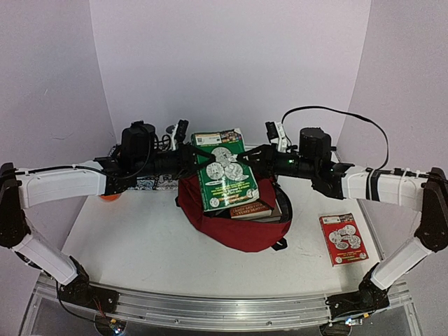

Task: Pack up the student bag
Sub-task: Pass from the right arm to the left, then pass from the left arm to the right

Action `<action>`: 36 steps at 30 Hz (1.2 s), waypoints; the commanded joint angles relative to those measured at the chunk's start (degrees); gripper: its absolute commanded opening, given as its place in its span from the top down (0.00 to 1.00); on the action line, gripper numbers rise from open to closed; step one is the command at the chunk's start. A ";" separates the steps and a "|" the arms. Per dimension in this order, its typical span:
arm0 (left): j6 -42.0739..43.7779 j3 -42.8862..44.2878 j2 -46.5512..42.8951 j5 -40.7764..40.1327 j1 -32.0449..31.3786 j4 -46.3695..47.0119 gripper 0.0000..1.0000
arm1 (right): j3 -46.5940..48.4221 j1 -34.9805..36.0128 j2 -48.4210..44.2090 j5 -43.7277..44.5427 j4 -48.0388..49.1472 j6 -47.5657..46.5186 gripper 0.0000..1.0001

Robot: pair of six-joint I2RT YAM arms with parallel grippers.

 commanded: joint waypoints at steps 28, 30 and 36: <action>-19.76 -6.15 -9.49 -11.78 3.19 27.54 1.00 | -10.69 11.58 -2.44 18.77 26.09 8.28 0.02; -20.24 -6.78 -10.16 -12.70 3.20 28.90 1.00 | -10.53 11.75 -1.75 19.12 26.78 8.99 0.02; -18.76 -6.28 -11.31 -14.27 3.18 29.41 1.00 | -11.50 12.08 -0.48 18.62 31.41 10.67 0.02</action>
